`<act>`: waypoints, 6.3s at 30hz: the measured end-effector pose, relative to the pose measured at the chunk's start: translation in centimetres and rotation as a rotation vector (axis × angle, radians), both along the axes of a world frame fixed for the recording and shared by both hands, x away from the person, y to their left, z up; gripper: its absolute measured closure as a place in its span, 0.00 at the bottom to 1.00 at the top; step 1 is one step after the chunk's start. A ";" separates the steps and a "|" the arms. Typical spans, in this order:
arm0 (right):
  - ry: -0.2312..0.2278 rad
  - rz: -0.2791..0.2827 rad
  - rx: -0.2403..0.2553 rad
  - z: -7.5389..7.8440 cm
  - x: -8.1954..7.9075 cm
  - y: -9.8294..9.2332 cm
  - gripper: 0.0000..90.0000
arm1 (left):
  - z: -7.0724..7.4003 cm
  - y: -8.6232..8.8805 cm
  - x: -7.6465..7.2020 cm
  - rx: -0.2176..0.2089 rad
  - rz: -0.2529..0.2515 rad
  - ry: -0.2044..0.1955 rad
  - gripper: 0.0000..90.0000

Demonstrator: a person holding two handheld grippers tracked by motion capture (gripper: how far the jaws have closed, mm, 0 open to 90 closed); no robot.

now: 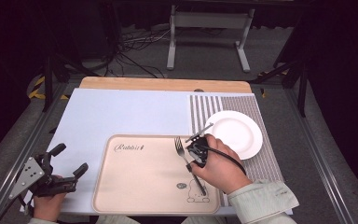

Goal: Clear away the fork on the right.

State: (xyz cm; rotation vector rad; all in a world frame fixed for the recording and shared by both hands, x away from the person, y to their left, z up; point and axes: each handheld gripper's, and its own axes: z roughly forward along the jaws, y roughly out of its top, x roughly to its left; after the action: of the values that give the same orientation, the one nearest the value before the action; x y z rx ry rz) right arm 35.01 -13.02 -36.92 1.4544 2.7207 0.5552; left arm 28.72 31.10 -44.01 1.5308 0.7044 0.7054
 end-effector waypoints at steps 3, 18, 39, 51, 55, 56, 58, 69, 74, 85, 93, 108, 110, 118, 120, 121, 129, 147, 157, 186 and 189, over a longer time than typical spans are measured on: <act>0.026 -0.010 -0.013 -0.6 0.2 0.0 0.95 | 0.0 0.0 0.0 0.000 0.000 0.000 0.00; 0.114 -0.052 -0.068 -3.1 1.0 -0.3 0.95 | 0.0 0.0 0.0 0.000 -0.001 0.000 0.00; 0.145 -0.098 -0.081 -4.7 1.4 -0.3 0.94 | 0.0 0.0 0.0 -0.003 0.000 0.001 0.00; -0.140 0.106 0.060 -3.6 1.2 -0.4 0.35 | 0.0 0.0 0.0 -0.003 0.001 -0.001 0.00; -0.293 0.238 0.076 -3.8 1.2 -0.4 0.21 | 0.0 0.0 0.0 -0.002 0.000 -0.001 0.00; -0.293 0.238 0.076 -3.8 1.2 -0.4 0.21 | 0.0 0.0 0.0 -0.002 0.000 -0.001 0.00; -0.328 0.284 0.082 -3.8 1.2 -0.5 0.29 | 0.0 0.0 0.0 -0.003 0.001 -0.002 0.00; -0.372 0.425 0.068 -4.7 1.5 -0.4 0.90 | 0.0 0.0 0.0 -0.002 0.001 -0.001 0.00; -0.324 0.442 0.063 -5.6 1.9 -0.5 1.00 | 0.0 0.0 0.0 -0.002 -0.001 0.000 0.00; -0.281 0.450 0.059 -6.5 1.9 -0.4 1.00 | 0.0 -0.1 0.0 -0.003 0.000 -0.001 0.00; -0.293 0.426 0.038 -6.4 2.3 -1.0 1.00 | 0.0 0.0 0.0 -0.003 -0.001 -0.001 0.00; -0.301 0.353 0.030 -6.3 3.0 -3.1 1.00 | 0.0 -0.1 0.0 -0.003 -0.001 0.001 0.00; -0.300 0.347 0.028 -6.3 3.1 -3.3 1.00 | -0.1 -0.1 0.1 -0.004 -0.001 0.002 0.00; -0.304 0.319 0.021 -6.3 3.3 -4.2 1.00 | -0.1 -0.1 0.1 -0.001 -0.002 0.003 0.00; -0.305 0.314 0.019 -6.3 3.4 -4.4 1.00 | -0.1 -0.1 0.1 0.000 -0.002 0.003 0.00; -0.304 0.310 0.017 -6.3 3.4 -4.5 1.00 | -0.1 -0.1 0.1 0.000 -0.002 0.003 0.00; -0.304 0.291 0.010 -6.2 3.4 -5.1 1.00 | -0.1 -0.1 0.1 -0.002 -0.001 0.003 0.00; -0.448 0.286 0.186 -3.6 2.4 -5.1 0.29 | -0.1 -0.1 0.0 0.000 0.000 0.003 0.00; -0.591 0.352 0.267 -0.5 0.9 -6.2 0.18 | -0.1 -0.3 0.0 0.004 -0.001 0.002 0.00; -0.869 0.212 0.484 -0.6 -3.5 -16.3 0.13 | -0.1 -0.3 -0.1 0.001 0.005 0.002 0.00; -0.879 0.198 0.496 -1.1 -3.7 -17.1 0.13 | -0.1 -0.3 -0.1 0.001 0.004 0.003 0.00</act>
State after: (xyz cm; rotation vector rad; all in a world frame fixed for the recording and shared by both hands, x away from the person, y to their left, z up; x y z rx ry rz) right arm 31.27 -30.08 -38.01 0.6791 2.0682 1.5196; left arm 28.63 30.82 -44.07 1.5325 0.7099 0.7067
